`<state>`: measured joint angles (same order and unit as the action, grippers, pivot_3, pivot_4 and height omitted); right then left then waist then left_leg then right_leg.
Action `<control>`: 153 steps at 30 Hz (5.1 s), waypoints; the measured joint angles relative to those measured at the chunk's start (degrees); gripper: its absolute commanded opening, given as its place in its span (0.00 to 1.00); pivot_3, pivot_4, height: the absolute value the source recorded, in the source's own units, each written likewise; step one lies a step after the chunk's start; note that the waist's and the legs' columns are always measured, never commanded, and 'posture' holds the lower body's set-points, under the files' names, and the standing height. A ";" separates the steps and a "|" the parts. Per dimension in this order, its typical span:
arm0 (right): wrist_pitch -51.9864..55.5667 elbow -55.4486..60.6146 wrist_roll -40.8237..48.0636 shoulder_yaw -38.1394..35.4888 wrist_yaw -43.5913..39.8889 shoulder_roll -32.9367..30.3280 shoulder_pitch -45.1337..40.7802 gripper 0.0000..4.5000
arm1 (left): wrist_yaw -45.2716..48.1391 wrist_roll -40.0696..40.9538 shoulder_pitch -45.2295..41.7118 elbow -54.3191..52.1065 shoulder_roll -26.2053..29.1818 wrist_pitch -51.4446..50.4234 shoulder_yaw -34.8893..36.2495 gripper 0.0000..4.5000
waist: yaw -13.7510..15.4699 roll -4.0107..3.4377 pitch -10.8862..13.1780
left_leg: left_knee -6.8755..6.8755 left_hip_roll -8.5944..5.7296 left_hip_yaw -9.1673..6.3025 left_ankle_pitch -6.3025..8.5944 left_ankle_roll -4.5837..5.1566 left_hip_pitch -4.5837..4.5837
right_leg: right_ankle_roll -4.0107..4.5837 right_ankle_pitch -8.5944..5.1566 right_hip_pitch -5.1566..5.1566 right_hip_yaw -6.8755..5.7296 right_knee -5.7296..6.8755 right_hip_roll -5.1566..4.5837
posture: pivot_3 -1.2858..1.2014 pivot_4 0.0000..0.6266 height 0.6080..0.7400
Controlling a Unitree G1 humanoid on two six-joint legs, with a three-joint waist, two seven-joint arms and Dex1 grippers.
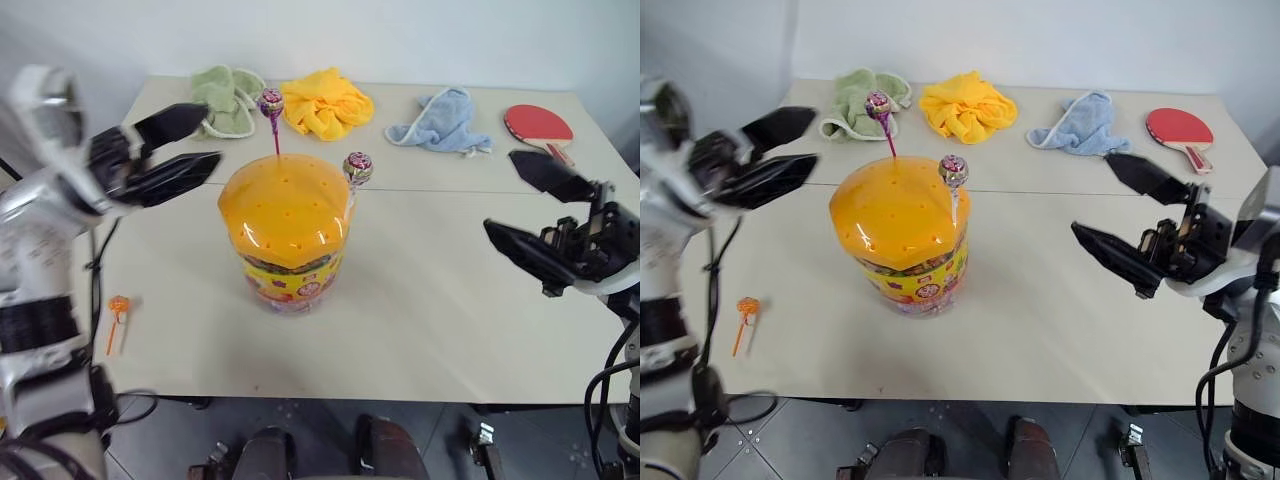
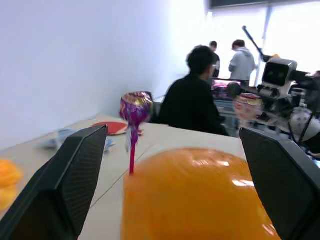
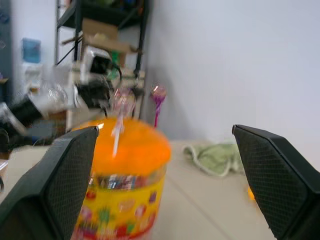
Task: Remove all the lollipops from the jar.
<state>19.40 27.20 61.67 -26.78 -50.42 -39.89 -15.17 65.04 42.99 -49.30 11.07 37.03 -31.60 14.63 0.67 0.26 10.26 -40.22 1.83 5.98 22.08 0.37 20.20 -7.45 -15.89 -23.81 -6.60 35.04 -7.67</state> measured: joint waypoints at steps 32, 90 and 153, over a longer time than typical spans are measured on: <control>-1.67 8.54 3.90 -2.94 5.56 0.76 8.77 1.00 | 6.77 -5.93 -13.45 23.45 -5.52 0.84 -0.78 0.00 | 0.64 0.10 0.06 | -0.10 0.04 -0.13 -0.02 0.06 0.10 | -0.06 0.03 0.06 -0.06 -0.15 0.03 | 0.52 0.24 1.00; 8.22 -9.50 -15.97 26.56 -3.67 10.05 -20.74 1.00 | -11.78 22.82 34.70 -32.96 -0.42 -11.37 24.03 0.96 | -0.95 0.21 0.10 | -0.08 0.05 -0.02 0.02 -0.02 0.09 | 0.05 -0.03 -0.31 0.10 0.42 -0.11 | 0.52 0.24 1.00; -12.76 -39.11 -23.59 -0.28 -14.57 -8.50 3.04 0.99 | 1.59 -4.28 53.95 -21.35 12.37 8.81 16.36 0.97 | -2.34 -0.07 0.08 | 0.21 0.35 0.82 0.01 -0.03 -0.01 | 0.07 -0.04 -0.48 0.46 -0.12 0.14 | 0.52 0.24 1.00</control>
<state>6.64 -11.91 38.09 -27.06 -64.99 -48.39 -12.13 66.62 38.71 4.65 -10.28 49.40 -22.78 30.98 -1.66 0.18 10.35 -40.00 2.18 6.80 22.09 0.34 20.20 -7.38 -15.92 -24.29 -6.14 34.93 -7.54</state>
